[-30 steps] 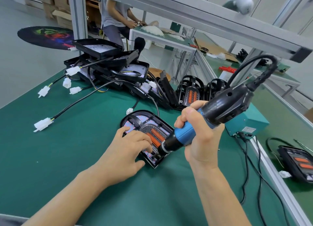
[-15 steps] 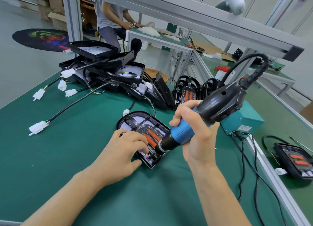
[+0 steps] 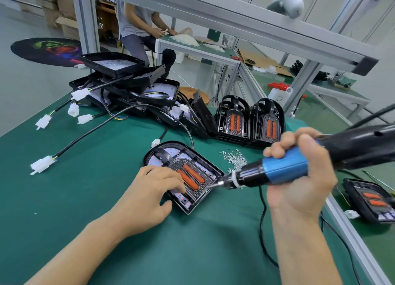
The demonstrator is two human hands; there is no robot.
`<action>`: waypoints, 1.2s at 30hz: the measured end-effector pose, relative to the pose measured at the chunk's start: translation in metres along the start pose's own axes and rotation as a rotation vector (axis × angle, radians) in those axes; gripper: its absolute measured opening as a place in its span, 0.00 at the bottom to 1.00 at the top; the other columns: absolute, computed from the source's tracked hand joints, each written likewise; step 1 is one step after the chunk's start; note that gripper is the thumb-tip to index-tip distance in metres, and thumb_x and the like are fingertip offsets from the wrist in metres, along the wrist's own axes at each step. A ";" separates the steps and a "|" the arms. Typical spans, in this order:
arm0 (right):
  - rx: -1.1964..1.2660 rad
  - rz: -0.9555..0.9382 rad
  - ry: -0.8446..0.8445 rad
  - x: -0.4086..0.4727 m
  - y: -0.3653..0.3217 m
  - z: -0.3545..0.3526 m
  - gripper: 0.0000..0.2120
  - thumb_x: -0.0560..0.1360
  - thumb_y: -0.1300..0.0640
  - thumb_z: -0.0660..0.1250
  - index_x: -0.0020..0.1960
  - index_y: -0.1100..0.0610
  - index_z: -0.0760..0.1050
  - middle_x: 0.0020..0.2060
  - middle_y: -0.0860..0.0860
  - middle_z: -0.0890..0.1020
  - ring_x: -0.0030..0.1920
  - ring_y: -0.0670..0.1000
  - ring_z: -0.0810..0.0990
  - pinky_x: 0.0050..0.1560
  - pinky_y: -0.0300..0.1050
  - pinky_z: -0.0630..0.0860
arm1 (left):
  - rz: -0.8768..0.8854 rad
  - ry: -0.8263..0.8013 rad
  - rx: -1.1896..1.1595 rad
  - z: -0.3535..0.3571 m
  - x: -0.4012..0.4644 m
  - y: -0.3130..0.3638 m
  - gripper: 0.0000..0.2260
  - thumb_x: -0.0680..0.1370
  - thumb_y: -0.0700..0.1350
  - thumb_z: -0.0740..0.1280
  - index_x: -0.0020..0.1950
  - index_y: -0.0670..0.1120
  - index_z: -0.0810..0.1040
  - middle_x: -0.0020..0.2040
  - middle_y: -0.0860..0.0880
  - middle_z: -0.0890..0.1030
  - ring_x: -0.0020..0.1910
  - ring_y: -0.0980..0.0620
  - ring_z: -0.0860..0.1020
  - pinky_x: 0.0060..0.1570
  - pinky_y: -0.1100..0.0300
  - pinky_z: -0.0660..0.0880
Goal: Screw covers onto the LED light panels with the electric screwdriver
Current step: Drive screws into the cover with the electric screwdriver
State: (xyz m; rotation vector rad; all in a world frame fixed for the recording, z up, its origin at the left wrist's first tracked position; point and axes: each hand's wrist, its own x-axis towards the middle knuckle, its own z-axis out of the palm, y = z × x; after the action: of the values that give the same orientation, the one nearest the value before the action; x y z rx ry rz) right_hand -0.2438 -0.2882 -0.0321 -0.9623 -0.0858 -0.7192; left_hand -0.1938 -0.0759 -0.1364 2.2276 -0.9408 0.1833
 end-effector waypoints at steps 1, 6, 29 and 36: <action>-0.020 -0.018 0.031 0.003 -0.006 -0.004 0.09 0.64 0.60 0.67 0.41 0.55 0.68 0.30 0.50 0.72 0.26 0.48 0.71 0.33 0.38 0.71 | 0.003 0.004 0.002 0.000 0.000 0.001 0.15 0.63 0.39 0.64 0.46 0.52 0.81 0.52 0.62 0.78 0.53 0.67 0.68 0.63 0.69 0.53; -0.232 -0.005 0.117 0.023 -0.035 -0.036 0.05 0.66 0.60 0.67 0.37 0.54 0.71 0.30 0.50 0.73 0.26 0.48 0.73 0.32 0.37 0.73 | -0.001 0.013 -0.005 0.001 0.002 0.002 0.14 0.64 0.40 0.64 0.47 0.52 0.81 0.52 0.65 0.76 0.53 0.68 0.69 0.64 0.69 0.52; -0.478 -0.164 0.209 0.062 0.003 -0.072 0.08 0.68 0.57 0.72 0.33 0.49 0.75 0.26 0.50 0.76 0.28 0.51 0.74 0.34 0.41 0.73 | -0.196 0.411 -0.038 0.003 0.037 0.035 0.07 0.71 0.48 0.65 0.47 0.53 0.79 0.47 0.59 0.77 0.51 0.53 0.72 0.52 0.56 0.65; -0.328 -0.181 0.241 0.057 -0.019 -0.067 0.11 0.69 0.58 0.70 0.30 0.47 0.78 0.24 0.46 0.76 0.27 0.50 0.74 0.37 0.45 0.72 | -0.037 -0.142 0.349 0.073 0.121 0.080 0.15 0.76 0.58 0.64 0.61 0.55 0.75 0.53 0.55 0.78 0.57 0.51 0.70 0.53 0.56 0.59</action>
State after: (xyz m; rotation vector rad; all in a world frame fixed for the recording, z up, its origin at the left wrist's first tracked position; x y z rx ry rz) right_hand -0.2274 -0.3764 -0.0361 -1.1812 0.1635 -1.0329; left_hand -0.1694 -0.2325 -0.1008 2.6051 -1.0034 0.1849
